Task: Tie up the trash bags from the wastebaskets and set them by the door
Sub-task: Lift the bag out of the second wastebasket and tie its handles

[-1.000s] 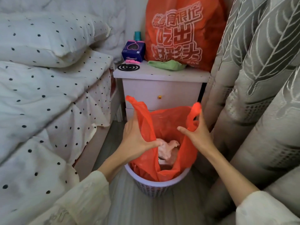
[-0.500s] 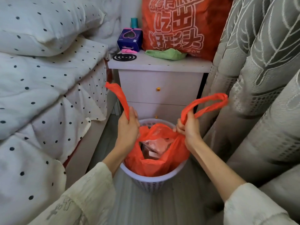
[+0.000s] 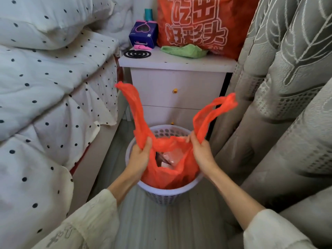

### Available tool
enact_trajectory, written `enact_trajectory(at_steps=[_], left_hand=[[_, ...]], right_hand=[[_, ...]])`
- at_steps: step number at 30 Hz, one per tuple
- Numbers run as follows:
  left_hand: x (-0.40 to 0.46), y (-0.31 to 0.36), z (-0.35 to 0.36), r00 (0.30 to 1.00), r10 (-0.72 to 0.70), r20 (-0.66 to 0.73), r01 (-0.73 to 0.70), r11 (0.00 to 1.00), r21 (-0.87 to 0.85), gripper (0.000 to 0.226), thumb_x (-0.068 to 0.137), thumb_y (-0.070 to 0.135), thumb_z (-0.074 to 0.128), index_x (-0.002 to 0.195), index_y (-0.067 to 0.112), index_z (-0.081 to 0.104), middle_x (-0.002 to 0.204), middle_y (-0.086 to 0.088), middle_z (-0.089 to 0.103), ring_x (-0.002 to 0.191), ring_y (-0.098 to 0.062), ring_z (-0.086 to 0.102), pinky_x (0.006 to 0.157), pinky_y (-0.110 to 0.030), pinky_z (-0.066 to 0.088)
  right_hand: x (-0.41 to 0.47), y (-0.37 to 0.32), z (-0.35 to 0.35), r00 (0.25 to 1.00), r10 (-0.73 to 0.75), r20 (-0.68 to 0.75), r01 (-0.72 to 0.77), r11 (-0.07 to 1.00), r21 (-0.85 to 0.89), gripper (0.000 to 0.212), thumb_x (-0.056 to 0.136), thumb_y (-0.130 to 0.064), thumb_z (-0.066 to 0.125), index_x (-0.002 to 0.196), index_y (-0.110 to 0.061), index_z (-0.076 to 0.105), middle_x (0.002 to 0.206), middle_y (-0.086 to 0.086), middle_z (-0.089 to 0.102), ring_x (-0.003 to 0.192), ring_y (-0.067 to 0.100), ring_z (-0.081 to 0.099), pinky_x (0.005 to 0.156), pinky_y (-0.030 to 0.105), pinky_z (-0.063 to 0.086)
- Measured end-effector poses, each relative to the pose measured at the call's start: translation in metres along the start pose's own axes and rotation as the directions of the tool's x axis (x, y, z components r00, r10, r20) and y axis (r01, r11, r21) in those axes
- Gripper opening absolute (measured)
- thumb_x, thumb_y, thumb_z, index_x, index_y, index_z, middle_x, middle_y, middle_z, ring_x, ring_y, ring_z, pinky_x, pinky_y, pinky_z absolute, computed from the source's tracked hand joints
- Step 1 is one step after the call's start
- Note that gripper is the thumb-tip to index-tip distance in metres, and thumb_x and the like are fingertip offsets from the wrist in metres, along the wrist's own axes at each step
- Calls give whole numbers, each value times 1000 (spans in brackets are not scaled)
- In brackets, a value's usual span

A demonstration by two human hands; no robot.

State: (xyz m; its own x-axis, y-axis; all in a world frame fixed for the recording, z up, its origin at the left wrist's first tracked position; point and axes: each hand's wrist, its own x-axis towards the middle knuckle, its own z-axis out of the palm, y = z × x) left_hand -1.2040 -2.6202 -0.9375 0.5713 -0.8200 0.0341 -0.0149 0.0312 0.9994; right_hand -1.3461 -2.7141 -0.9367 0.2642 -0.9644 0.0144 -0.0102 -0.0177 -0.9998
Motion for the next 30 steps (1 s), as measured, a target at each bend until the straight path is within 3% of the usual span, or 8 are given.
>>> enact_trajectory(at_steps=[3,7,9,14,19,25,28,30], left_hand=[[17,14,13,960,-233,-158,160,913,-375,33,98,27,34,113,4,51,92,-12,62,87,-26,60,93,-41,46],[41,51,24,946,-292,-140,143,766,-627,36,99,31,26,70,15,39,46,0,40,50,-17,43,63,-33,50],[49,71,29,956,-275,-105,125,702,-701,42,99,34,24,61,18,31,35,6,29,36,-11,32,54,-27,44],[44,85,29,983,-145,-109,74,869,-489,41,99,31,27,61,18,30,30,8,24,26,-5,20,34,-12,28],[39,80,20,980,-168,-108,65,781,-622,40,100,32,24,63,17,30,28,11,22,24,-4,18,33,-6,21],[32,74,17,990,-128,-55,89,885,-458,38,99,33,29,65,16,34,30,10,24,25,-5,20,35,-9,22],[37,78,14,998,-53,-36,29,876,-482,40,98,35,30,63,17,34,32,11,24,26,-5,20,34,-10,23],[35,77,10,1000,-25,15,29,911,-411,41,98,36,30,62,17,35,33,11,24,27,-5,19,34,-12,25]], right_hand=[[12,-12,8,968,231,-94,-204,950,237,43,97,-31,37,56,-19,42,42,-1,60,48,16,54,59,30,43],[28,-54,19,971,237,-24,-186,817,546,43,99,-33,29,61,-16,37,36,1,57,37,13,57,57,29,45],[33,-75,22,982,187,25,-165,787,595,44,99,-35,27,61,-16,36,38,3,59,41,15,61,60,29,48],[24,-94,25,984,167,63,-174,820,545,43,99,-35,29,62,-15,37,30,-5,40,30,11,47,52,28,44],[16,-92,12,980,197,39,-181,781,598,41,99,-37,28,63,-17,34,30,-8,24,25,7,24,49,26,41],[5,-81,20,983,162,86,-181,933,312,45,99,-37,29,58,-18,33,28,-7,26,24,6,22,34,15,25],[8,-85,23,993,84,87,-108,937,332,46,99,-37,30,57,-18,32,28,-6,26,24,6,22,32,14,24],[6,-88,23,988,85,131,-115,964,239,46,98,-37,33,56,-17,35,28,-8,27,25,5,23,33,15,25]])
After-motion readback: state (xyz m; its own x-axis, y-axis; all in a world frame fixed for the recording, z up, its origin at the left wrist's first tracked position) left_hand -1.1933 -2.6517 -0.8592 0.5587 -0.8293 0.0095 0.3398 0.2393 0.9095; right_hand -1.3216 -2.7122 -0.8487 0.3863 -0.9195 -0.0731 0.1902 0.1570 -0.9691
